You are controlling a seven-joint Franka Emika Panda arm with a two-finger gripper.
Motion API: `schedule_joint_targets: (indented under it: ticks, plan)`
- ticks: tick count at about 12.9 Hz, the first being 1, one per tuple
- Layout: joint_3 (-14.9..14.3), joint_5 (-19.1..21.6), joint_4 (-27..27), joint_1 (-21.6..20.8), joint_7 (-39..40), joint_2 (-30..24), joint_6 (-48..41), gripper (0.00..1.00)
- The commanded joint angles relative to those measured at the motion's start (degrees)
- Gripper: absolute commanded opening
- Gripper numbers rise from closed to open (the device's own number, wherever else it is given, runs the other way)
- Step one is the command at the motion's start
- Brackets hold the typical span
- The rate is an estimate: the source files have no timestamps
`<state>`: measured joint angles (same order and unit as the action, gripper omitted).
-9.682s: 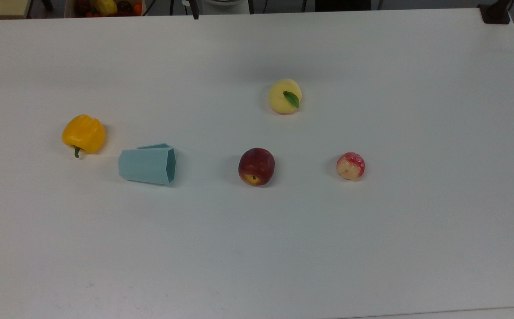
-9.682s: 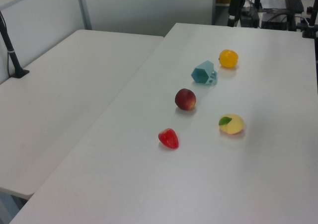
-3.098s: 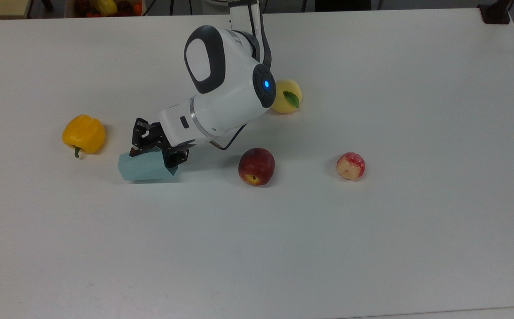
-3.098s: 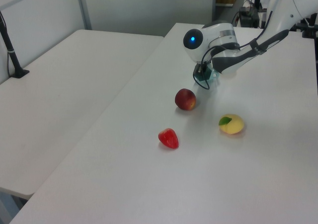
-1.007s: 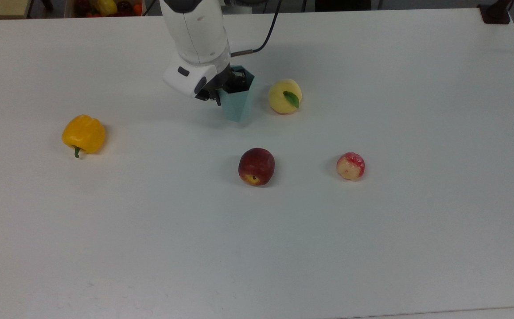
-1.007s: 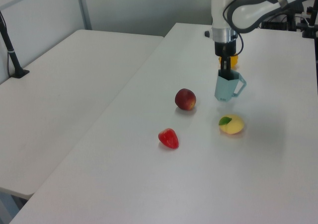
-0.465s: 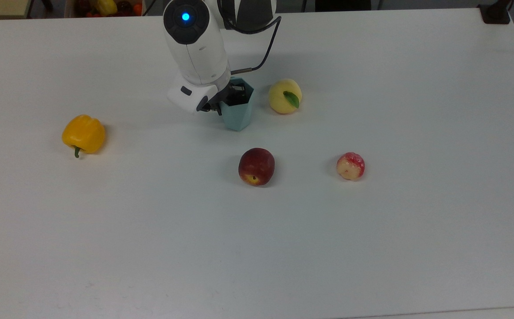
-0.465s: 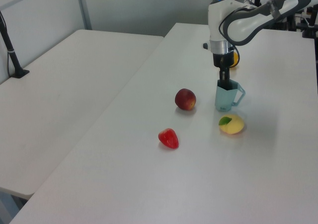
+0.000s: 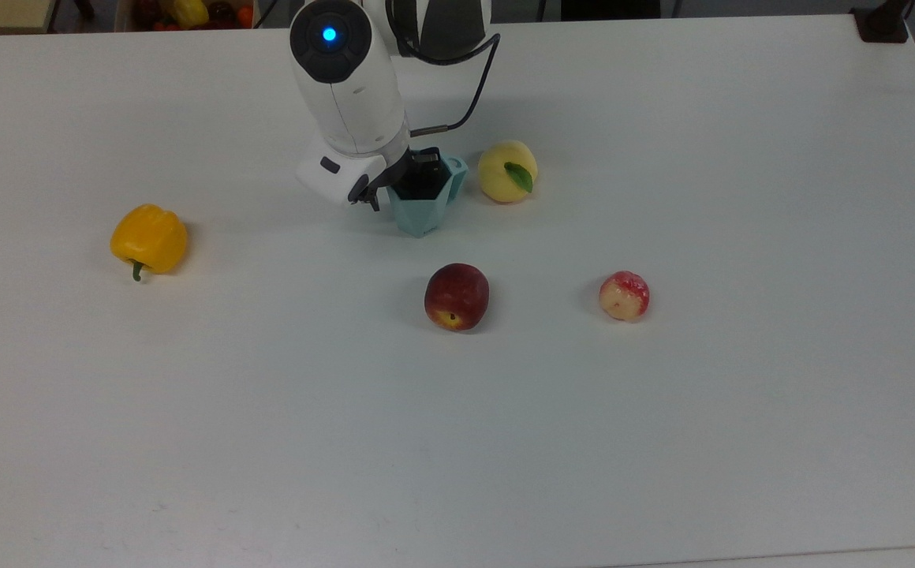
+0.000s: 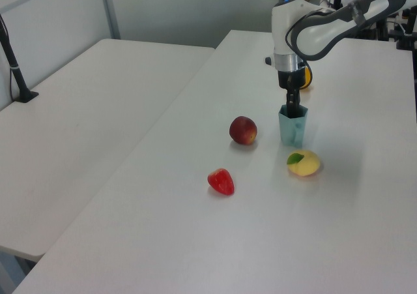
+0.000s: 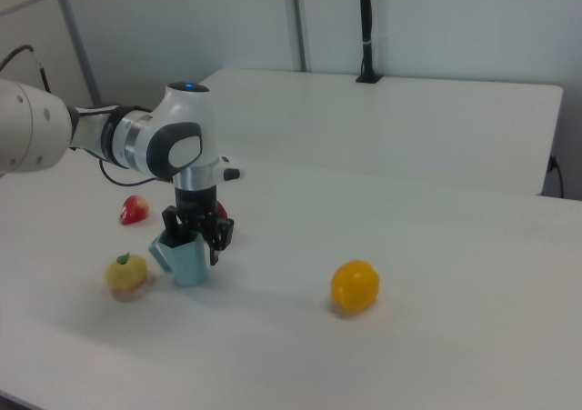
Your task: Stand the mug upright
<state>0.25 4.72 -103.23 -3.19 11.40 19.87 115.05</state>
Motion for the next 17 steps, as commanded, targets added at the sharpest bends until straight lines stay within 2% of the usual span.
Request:
schedule_joint_targets:
  ticks: [1, 4, 7, 9, 10, 11, 12, 15, 17]
  plan:
    - [0.1, 1.1, 3.6, -0.3, -4.3, -1.3, 0.0, 1.0]
    - [0.2, 1.0, 4.8, -0.2, -6.5, -5.1, -2.6, 1.0]
    - [0.4, 1.0, 9.4, -0.2, -14.5, -10.4, -10.8, 1.0]
    - [0.4, 1.1, 10.5, -0.3, -21.0, -13.5, -14.5, 1.0]
    - [1.1, 1.1, 10.5, -0.3, -25.9, -16.2, -16.0, 1.0]
    - [3.3, 0.8, 10.4, 0.5, -29.7, -18.7, -17.9, 1.0]
    - [4.1, 0.8, 10.4, 1.2, -31.2, -20.2, -19.4, 1.0]
    - [6.9, 1.2, 10.2, 2.8, -31.0, -24.8, -25.3, 1.0]
    - [7.0, 1.2, 10.1, 3.4, -25.6, -25.2, -25.6, 1.0]
